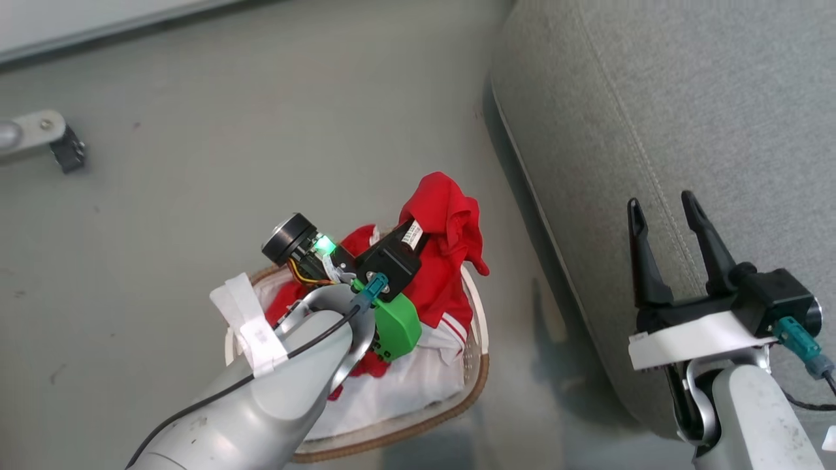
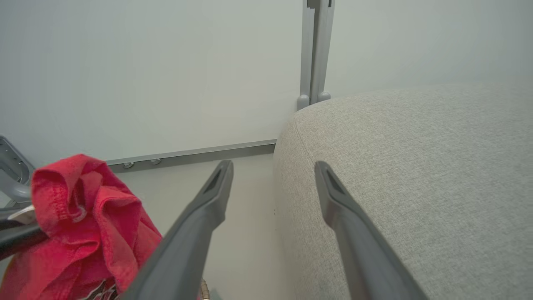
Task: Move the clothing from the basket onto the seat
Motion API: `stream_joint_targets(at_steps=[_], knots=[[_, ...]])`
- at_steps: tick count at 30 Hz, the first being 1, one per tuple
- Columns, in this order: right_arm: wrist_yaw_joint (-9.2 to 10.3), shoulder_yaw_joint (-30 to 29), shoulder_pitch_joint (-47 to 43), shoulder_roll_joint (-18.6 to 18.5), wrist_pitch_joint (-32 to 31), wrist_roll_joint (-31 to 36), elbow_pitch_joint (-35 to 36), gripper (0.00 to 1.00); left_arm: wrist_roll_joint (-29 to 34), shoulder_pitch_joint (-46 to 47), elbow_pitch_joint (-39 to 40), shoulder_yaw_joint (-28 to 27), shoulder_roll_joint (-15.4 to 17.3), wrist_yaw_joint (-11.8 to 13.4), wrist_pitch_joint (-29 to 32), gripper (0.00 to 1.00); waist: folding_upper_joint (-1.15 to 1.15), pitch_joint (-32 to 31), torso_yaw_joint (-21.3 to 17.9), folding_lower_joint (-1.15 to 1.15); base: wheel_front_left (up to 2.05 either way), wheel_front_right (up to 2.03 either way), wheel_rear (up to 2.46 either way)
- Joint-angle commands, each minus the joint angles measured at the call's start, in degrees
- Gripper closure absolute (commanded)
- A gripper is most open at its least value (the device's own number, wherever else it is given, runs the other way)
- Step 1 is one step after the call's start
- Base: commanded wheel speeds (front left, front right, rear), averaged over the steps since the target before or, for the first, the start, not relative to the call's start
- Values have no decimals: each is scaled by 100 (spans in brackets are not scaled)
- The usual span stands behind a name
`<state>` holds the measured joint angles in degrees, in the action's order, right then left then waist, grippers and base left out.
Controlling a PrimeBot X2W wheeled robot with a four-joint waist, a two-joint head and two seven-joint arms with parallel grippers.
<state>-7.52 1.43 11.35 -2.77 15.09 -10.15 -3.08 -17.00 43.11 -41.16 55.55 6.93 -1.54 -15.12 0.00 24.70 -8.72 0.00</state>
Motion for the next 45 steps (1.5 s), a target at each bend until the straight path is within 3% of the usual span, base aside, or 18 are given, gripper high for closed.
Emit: stream_joint_targets(at_steps=[1,15,27,45], knots=[[6,-10,-135,-21,13,66,-41,0,61,-98,51,-39,81,-36,-5,100,0,-621,219,0,0,0,0],[6,189,-620,-21,13,308,-226,0,158,469,710,-314,519,-325,-5,100,0,-1739,197,0,0,0,0],[6,230,-814,-20,12,361,-300,0,-56,1412,951,-643,816,-446,173,100,0,-2086,61,0,0,0,0],[6,540,-792,-20,12,555,-391,0,-174,2170,1083,-454,685,-531,566,100,0,-2365,206,0,0,0,0]])
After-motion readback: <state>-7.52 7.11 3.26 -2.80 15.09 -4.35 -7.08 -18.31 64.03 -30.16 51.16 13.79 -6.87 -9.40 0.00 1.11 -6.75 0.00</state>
